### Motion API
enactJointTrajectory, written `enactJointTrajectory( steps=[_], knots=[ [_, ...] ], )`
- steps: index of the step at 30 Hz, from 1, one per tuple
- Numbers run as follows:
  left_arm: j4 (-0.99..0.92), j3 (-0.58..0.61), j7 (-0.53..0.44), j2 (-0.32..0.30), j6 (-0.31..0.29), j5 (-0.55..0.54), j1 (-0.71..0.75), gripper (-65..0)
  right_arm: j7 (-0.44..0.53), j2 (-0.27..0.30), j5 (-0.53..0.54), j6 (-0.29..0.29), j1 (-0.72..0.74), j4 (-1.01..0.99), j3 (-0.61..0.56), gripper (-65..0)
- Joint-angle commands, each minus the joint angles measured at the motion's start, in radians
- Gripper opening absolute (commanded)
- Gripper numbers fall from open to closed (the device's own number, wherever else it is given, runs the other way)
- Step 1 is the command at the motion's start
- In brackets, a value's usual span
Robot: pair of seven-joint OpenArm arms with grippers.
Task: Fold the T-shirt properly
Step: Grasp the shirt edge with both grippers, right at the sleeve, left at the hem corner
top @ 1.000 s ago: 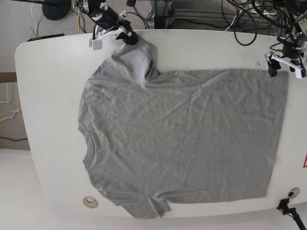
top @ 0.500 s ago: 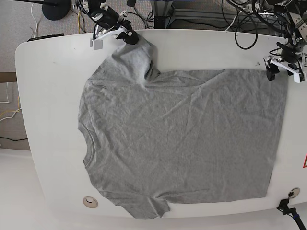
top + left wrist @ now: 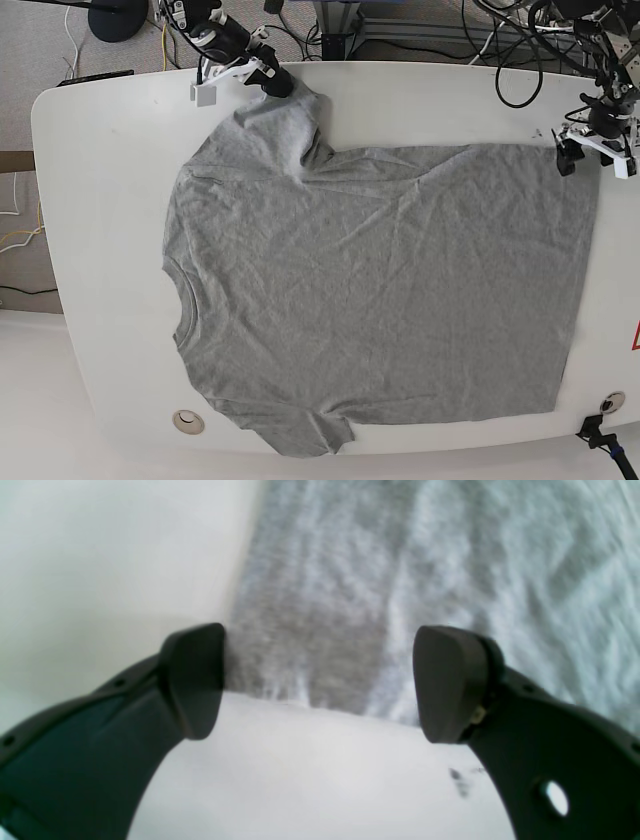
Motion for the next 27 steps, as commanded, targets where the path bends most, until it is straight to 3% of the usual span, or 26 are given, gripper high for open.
enactJointTrajectory(
  steps=[1, 9, 11, 15, 17, 27],
  knots=[
    [0.009, -0.001, 0.013, -0.009, -0.024, -0.003, -0.001, -11.2, -0.010, 0.004, -0.025, -0.020, -0.013, 0.001, 0.002, -65.0],
    [0.009, -0.001, 0.013, -0.009, -0.030, -0.008, -0.001, -11.7, -0.010, 0.004, -0.025, -0.020, -0.011, 0.001, 0.002, -65.0],
    [0.009, -0.001, 0.013, -0.009, -0.030, -0.008, -0.001, -17.9, -0.010, 0.004, -0.025, -0.020, -0.011, 0.001, 0.002, -65.0],
    [0.009, -0.001, 0.013, -0.009, -0.029, -0.007, -0.003, -37.3, -0.010, 0.004, -0.025, -0.019, -0.011, 0.001, 0.002, -65.0],
    [0.009, -0.001, 0.013, -0.009, -0.026, -0.005, -0.003, -42.6, -0.010, 0.004, -0.025, -0.017, -0.011, 0.001, 0.002, -65.0],
    [0.009, -0.010, 0.009, -0.012, -0.023, -0.003, -0.038, -43.8, -0.010, 0.005, -0.025, -0.016, -0.011, 0.001, 0.002, -65.0]
  ],
)
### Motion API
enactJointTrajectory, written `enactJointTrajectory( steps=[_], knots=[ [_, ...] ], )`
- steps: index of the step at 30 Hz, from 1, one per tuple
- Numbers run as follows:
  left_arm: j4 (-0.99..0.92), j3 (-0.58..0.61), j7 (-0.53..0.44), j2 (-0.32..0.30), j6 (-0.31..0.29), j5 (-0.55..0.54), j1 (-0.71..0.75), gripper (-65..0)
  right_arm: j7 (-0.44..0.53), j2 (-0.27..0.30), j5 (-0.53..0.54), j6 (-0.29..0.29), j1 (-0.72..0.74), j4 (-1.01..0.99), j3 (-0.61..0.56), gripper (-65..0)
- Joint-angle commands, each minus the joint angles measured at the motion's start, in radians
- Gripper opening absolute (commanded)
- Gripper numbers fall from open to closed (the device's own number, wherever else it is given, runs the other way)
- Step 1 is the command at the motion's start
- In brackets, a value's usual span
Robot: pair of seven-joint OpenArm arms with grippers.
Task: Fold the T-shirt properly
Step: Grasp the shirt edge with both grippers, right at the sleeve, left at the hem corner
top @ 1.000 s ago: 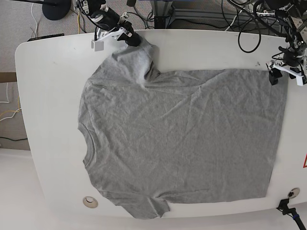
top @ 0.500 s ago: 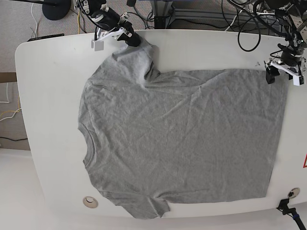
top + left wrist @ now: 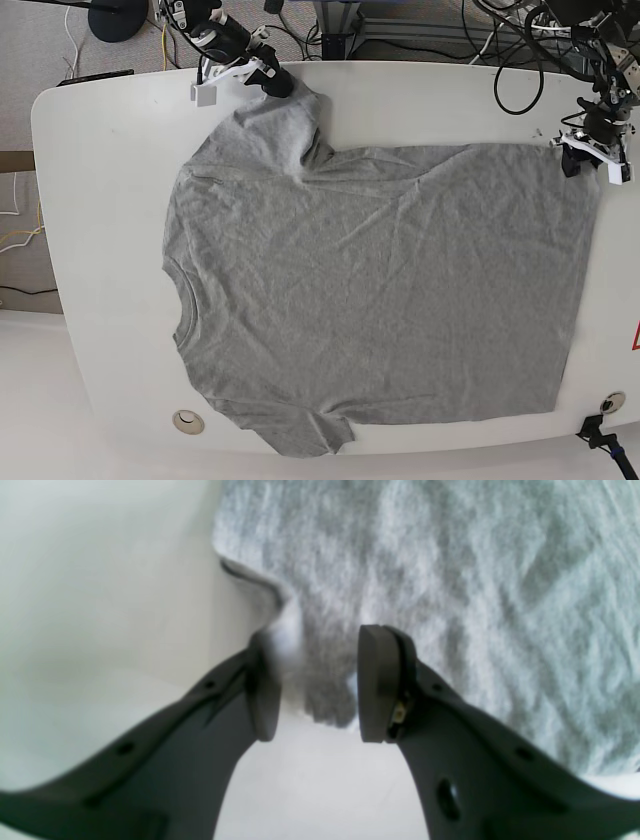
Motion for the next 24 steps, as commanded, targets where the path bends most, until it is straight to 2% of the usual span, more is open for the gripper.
enactJointTrajectory(
  steps=[1, 14, 15, 18, 24],
  knots=[
    [0.017, -0.006, -0.017, -0.023, -0.003, -0.013, -0.006, -43.8, -0.009, 0.006, -0.024, -0.020, -0.012, 0.001, 0.002, -65.0],
    [0.014, -0.039, -0.017, -0.023, -0.002, -0.011, -0.033, -44.2, -0.009, 0.006, -0.024, -0.020, -0.011, -0.001, 0.002, -65.0],
    [0.014, -0.039, -0.017, -0.024, -0.002, -0.011, -0.033, -46.5, -0.009, 0.006, -0.024, -0.020, -0.004, -0.001, 0.002, -65.0],
    [0.014, -0.039, -0.017, -0.024, -0.002, -0.011, -0.035, -65.0, -0.009, 0.006, -0.024, -0.020, -0.001, -0.001, 0.002, -65.0],
    [0.014, -0.039, -0.017, -0.024, -0.002, -0.010, -0.035, -65.0, -0.009, 0.006, -0.024, -0.020, 0.000, -0.001, 0.002, -65.0]
  ],
)
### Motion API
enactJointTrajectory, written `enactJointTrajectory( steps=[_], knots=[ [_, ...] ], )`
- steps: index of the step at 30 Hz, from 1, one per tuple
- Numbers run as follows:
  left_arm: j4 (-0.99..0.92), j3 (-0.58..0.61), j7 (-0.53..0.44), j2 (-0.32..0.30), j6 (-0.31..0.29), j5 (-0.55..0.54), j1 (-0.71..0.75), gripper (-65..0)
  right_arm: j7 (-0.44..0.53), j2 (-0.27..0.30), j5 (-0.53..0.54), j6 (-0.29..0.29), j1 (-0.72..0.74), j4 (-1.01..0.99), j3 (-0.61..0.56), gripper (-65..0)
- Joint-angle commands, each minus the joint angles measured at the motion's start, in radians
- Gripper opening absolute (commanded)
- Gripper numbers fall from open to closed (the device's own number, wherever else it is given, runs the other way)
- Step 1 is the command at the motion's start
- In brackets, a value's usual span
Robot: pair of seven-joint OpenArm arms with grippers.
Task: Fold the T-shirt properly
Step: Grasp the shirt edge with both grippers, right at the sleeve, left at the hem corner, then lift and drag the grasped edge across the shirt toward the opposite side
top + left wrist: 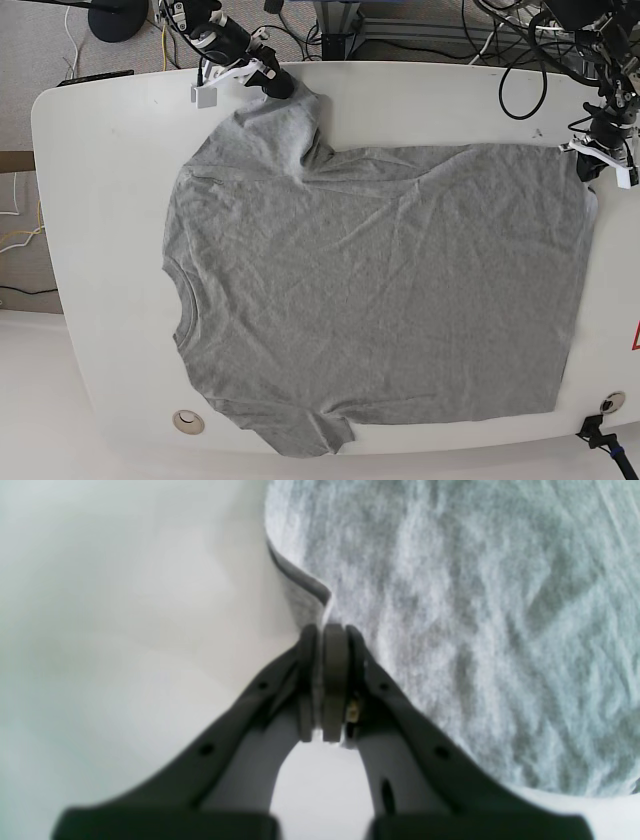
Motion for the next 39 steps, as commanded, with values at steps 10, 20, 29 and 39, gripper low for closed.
enactJointTrajectory(
  steps=[10, 20, 29, 39],
  knots=[
    [0.123, -0.008, -0.018, -0.021, -0.012, -0.016, 0.067, -65.0, -0.002, 0.008, -0.023, -0.024, -0.034, 0.103, 0.007, -65.0],
    [0.329, -0.008, -0.018, 0.004, -0.012, -0.023, 0.319, -65.0, -0.002, 0.041, -0.021, -0.019, -0.208, 0.243, 0.050, -65.0],
    [0.504, -0.054, -0.018, 0.007, -0.012, -0.124, 0.462, -65.0, -0.002, 0.051, -0.015, -0.004, -0.257, 0.317, 0.090, -65.0],
    [0.507, -0.083, 0.108, 0.005, -0.005, -0.201, 0.271, -65.0, -0.003, 0.133, 0.196, -0.001, -0.030, 0.317, 0.093, -65.0]
  ],
)
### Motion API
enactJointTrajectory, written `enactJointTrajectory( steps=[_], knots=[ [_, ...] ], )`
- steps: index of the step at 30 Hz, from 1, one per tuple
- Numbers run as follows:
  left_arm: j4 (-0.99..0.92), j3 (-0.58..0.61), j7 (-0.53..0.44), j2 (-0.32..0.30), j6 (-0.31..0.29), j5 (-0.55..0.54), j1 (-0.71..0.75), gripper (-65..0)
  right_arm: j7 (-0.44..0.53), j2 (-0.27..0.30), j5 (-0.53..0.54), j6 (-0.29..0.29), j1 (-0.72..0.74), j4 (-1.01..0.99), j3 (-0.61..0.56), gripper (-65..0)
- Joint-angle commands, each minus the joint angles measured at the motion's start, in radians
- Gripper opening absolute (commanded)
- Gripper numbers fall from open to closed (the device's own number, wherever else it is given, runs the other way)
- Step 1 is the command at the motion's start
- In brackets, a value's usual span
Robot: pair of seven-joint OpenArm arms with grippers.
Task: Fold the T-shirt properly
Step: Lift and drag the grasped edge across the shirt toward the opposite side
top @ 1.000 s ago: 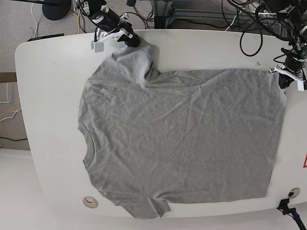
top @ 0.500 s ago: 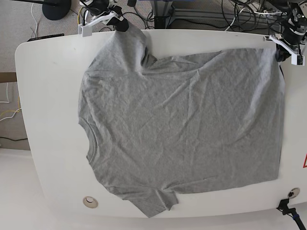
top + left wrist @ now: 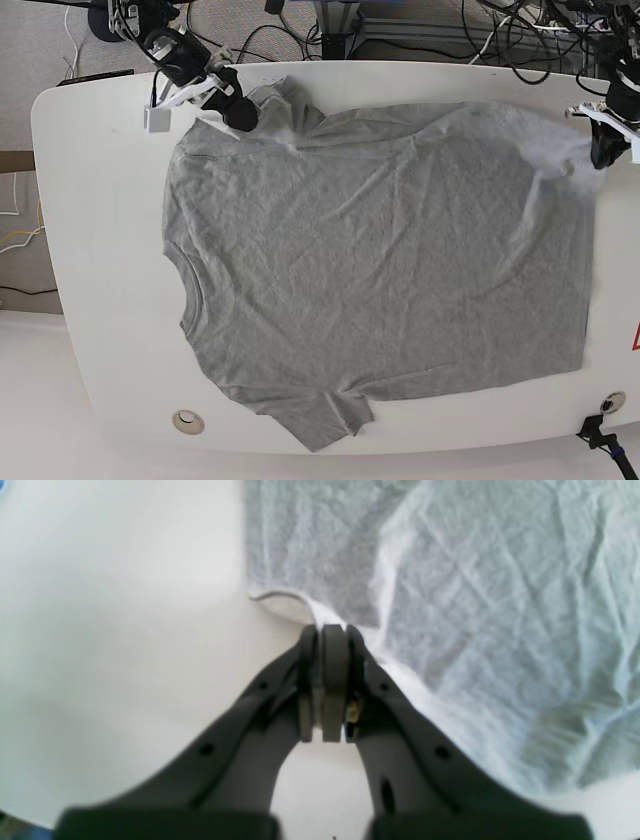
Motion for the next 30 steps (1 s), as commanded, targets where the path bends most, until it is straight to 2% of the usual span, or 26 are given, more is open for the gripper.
enactJointTrajectory(
  steps=[1, 5, 8, 20, 23, 30],
  knots=[
    [0.013, -0.013, 0.057, -0.016, 0.007, -0.005, -0.069, -65.0, 0.009, 0.025, 0.042, 0.016, 0.054, 0.016, -0.003, -65.0],
    [0.011, -0.007, 0.172, -0.016, 0.007, -0.004, -0.166, -65.0, 0.009, 0.031, 0.067, 0.016, 0.151, -0.025, -0.005, -65.0],
    [0.011, -0.006, 0.218, -0.015, 0.008, 0.050, -0.224, -65.0, 0.009, 0.033, 0.068, 0.016, 0.227, -0.051, -0.005, -65.0],
    [-0.275, -0.006, 0.223, -0.016, 0.005, 0.257, -0.447, -65.0, -0.051, 0.023, 0.067, 0.016, 0.571, -0.364, -0.042, -65.0],
    [-0.332, -0.006, 0.223, -0.019, 0.004, 0.279, -0.493, -65.0, -0.051, 0.023, 0.068, 0.017, 0.660, -0.456, -0.042, -65.0],
    [-0.381, 0.017, 0.223, -0.021, 0.004, 0.369, -0.600, -65.0, -0.075, 0.023, 0.062, 0.027, 0.838, -0.639, -0.042, -65.0]
  ],
)
